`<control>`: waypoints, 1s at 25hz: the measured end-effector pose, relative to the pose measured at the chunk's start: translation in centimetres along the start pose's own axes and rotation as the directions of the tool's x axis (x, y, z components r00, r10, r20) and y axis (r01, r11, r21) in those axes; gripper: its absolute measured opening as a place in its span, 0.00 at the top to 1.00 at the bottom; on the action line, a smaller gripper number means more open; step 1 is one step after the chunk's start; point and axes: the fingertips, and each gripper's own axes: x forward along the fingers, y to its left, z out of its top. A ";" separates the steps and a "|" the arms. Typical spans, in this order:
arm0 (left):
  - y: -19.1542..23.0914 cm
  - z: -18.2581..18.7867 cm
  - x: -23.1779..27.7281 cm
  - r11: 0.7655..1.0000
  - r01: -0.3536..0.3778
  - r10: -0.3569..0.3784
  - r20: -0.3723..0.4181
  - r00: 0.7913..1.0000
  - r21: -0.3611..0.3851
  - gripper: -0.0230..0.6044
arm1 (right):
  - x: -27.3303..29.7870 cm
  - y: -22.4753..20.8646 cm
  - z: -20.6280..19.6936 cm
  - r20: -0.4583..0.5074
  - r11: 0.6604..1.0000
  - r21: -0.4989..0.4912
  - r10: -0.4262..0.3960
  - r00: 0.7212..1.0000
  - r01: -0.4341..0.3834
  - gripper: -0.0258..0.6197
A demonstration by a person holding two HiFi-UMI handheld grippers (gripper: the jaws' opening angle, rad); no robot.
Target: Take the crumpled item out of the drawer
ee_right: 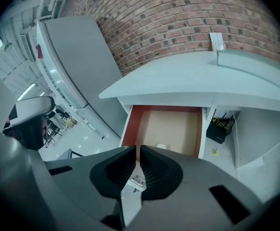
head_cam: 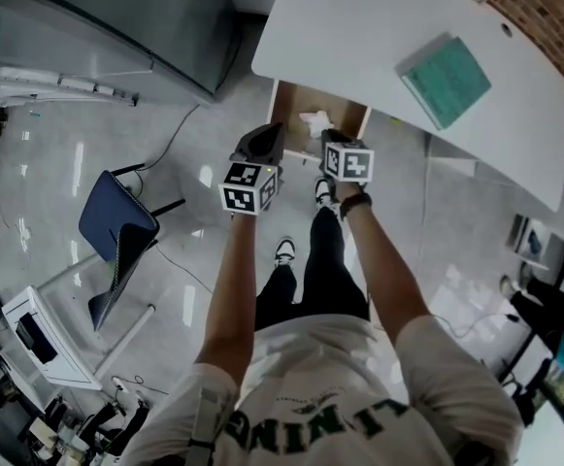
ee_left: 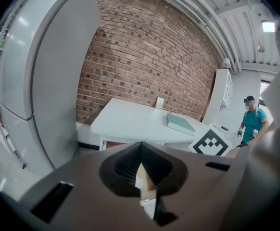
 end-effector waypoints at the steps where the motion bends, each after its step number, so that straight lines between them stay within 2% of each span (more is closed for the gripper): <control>1: 0.2 -0.4 0.4 1.000 0.000 0.000 -0.003 1.000 -0.003 0.98 | 0.7 -0.4 -0.3 -0.012 1.000 0.006 0.002 1.000 -0.002 0.95; 8: 1.0 -1.7 3.7 1.000 0.008 -0.008 -0.011 1.000 -0.018 0.98 | 5.1 -3.1 -1.1 -0.051 1.000 0.004 0.014 0.999 -0.013 0.95; 11: 1.3 -2.8 4.0 1.000 0.005 -0.005 -0.021 1.000 -0.025 0.98 | 6.8 -3.3 -1.0 -0.070 0.998 -0.054 0.020 0.997 -0.023 0.93; 14: 1.9 -4.1 4.2 0.999 -0.005 0.004 -0.038 0.999 -0.036 0.98 | 8.7 -3.2 -1.1 -0.095 0.992 -0.122 0.034 0.995 -0.045 0.77; 20: 2.8 -5.8 4.8 0.999 -0.011 0.009 -0.051 0.999 -0.052 0.98 | 11.6 -3.4 -1.7 -0.127 0.981 -0.188 0.028 0.992 -0.052 0.73; 25: 3.4 -6.7 5.4 0.998 -0.013 0.010 -0.055 0.998 -0.057 0.98 | 13.2 -2.3 -3.1 -0.192 0.936 -0.337 0.039 0.981 -0.103 0.72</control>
